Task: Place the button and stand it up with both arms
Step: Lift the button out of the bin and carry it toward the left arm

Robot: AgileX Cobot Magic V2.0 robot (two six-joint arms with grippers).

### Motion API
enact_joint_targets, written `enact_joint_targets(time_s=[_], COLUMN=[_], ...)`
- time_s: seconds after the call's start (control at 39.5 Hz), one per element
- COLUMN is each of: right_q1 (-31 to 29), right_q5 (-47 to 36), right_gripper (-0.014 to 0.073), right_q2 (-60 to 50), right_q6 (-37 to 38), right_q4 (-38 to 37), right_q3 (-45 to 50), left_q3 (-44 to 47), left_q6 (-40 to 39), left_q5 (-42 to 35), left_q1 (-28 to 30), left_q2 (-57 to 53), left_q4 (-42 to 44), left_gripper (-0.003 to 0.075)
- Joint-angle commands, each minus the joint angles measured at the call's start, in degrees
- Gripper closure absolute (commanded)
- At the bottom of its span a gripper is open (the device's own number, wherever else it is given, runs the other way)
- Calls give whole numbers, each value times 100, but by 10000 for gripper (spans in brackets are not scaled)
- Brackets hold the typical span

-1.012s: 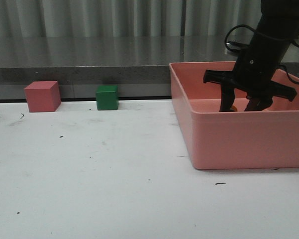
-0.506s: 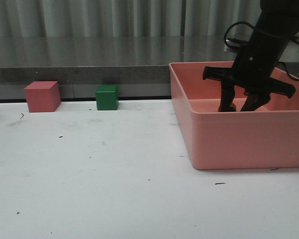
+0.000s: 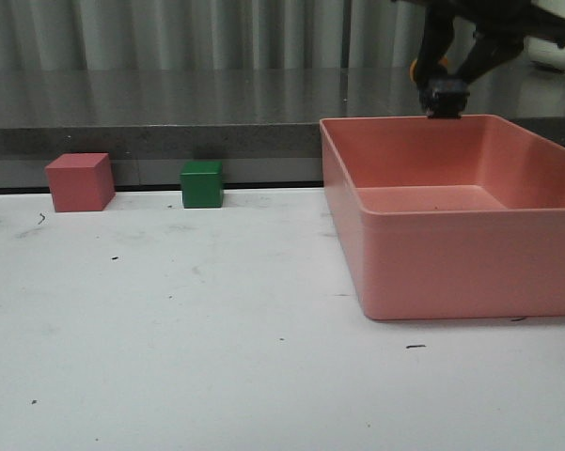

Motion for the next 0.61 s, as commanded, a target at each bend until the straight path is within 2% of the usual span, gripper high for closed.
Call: enact_joint_targets(time_s=[0.0, 0.3, 0.46, 0.58], right_q1=[269, 1898, 2725, 3134], right_q5=[-312, -495, -814, -722], right_gripper=[358, 358, 358, 358], right_q2=[-588, -505, -54, 506], right_q6=[-58, -58, -58, -46], right_q4=[48, 166, 288, 351], right_q3=[-214, -214, -261, -618], left_q3=[-216, -216, -216, -216], left_q6=[-39, -39, -39, -39], left_q5=[-481, -481, -481, -481], left_q1=[11, 11, 11, 11], left_q2=[77, 77, 77, 77], left_q4=[-35, -35, -35, -35], left_gripper=[80, 80, 80, 80])
